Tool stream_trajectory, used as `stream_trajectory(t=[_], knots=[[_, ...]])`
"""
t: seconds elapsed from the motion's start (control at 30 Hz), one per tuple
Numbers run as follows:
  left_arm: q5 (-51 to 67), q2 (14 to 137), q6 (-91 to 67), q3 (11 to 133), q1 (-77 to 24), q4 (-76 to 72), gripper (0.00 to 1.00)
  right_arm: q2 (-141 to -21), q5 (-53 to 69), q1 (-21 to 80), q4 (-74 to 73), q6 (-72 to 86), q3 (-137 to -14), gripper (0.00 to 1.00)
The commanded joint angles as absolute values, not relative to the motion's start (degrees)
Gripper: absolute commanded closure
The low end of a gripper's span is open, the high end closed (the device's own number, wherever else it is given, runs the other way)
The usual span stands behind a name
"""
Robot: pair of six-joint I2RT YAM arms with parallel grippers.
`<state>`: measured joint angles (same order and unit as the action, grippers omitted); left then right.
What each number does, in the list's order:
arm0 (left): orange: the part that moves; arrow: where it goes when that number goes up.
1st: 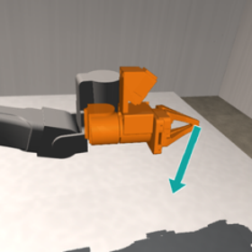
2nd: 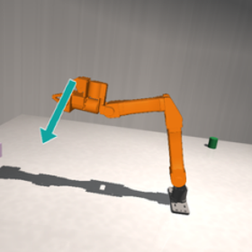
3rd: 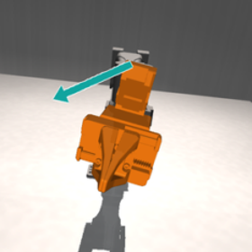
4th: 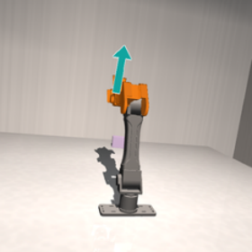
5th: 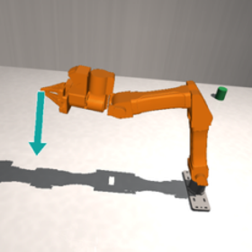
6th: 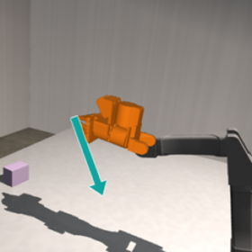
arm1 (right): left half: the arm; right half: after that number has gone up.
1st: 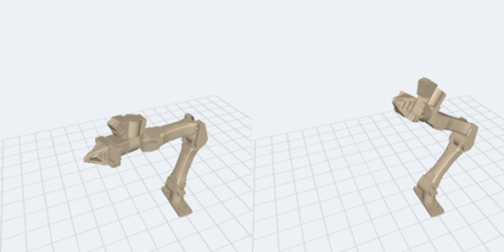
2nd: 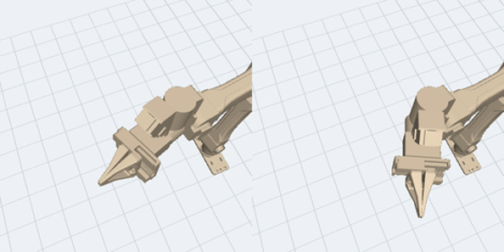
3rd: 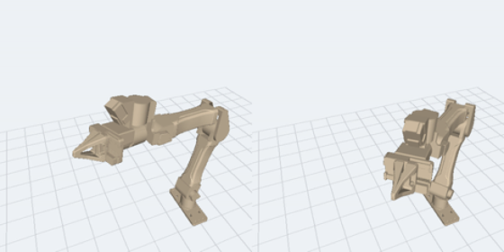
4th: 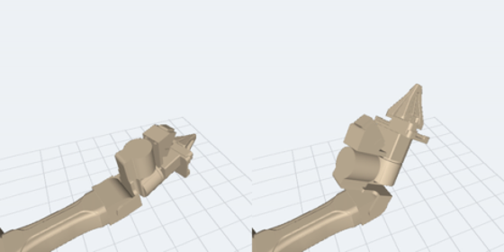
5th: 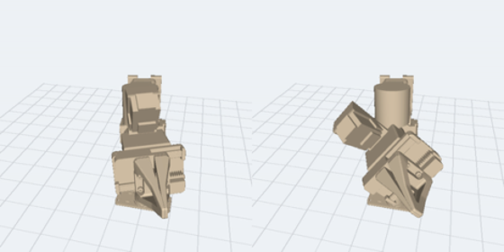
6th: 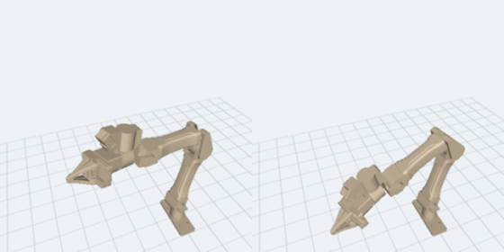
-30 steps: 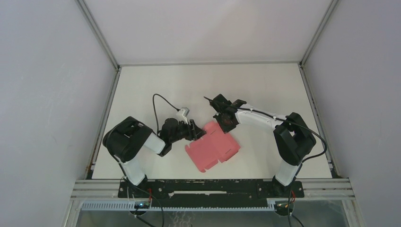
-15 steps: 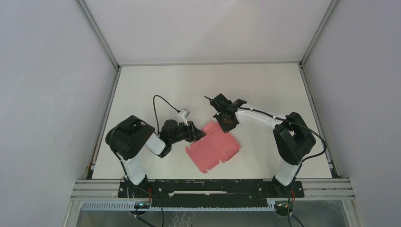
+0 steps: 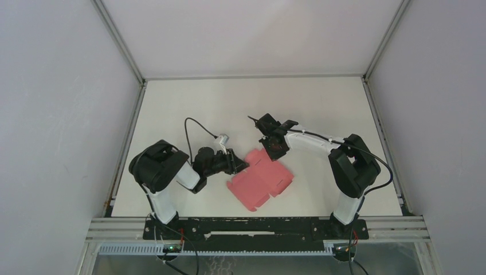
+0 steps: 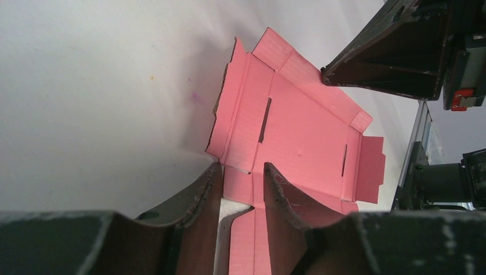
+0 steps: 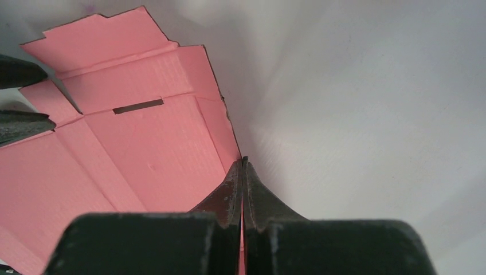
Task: Fold the paper box
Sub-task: Fold the paper box at the center of the board.
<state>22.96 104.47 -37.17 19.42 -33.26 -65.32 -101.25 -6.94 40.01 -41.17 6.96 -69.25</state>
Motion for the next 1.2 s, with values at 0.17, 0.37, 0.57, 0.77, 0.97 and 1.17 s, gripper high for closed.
stream_trajectory(t=[0.17, 0.37, 0.57, 0.77, 0.97, 1.17], knots=[[24.8, 100.8, -38.7, 19.2, -34.6, -60.4, 0.62, -102.1, -6.2, 39.3, -37.9, 9.7, -69.4, 1.00], [24.5, 99.6, -39.4, 20.0, -36.0, -59.3, 0.62, -102.7, -6.2, 39.1, -37.3, 10.4, -69.3, 1.00], [23.1, 96.8, -38.0, 21.1, -37.1, -54.0, 0.62, -103.6, -6.2, 38.8, -36.8, 10.8, -69.4, 1.00], [18.4, 91.5, -33.9, 23.2, -38.5, -42.6, 0.62, -104.6, -5.8, 38.6, -36.3, 11.1, -69.4, 1.00], [11.6, 88.1, -29.1, 27.2, -41.0, -30.0, 0.63, -105.5, -5.4, 38.8, -35.7, 11.6, -69.4, 1.00], [8.6, 90.1, -28.1, 29.4, -43.3, -27.5, 0.63, -105.8, -5.3, 38.9, -35.4, 11.8, -69.4, 1.00]])
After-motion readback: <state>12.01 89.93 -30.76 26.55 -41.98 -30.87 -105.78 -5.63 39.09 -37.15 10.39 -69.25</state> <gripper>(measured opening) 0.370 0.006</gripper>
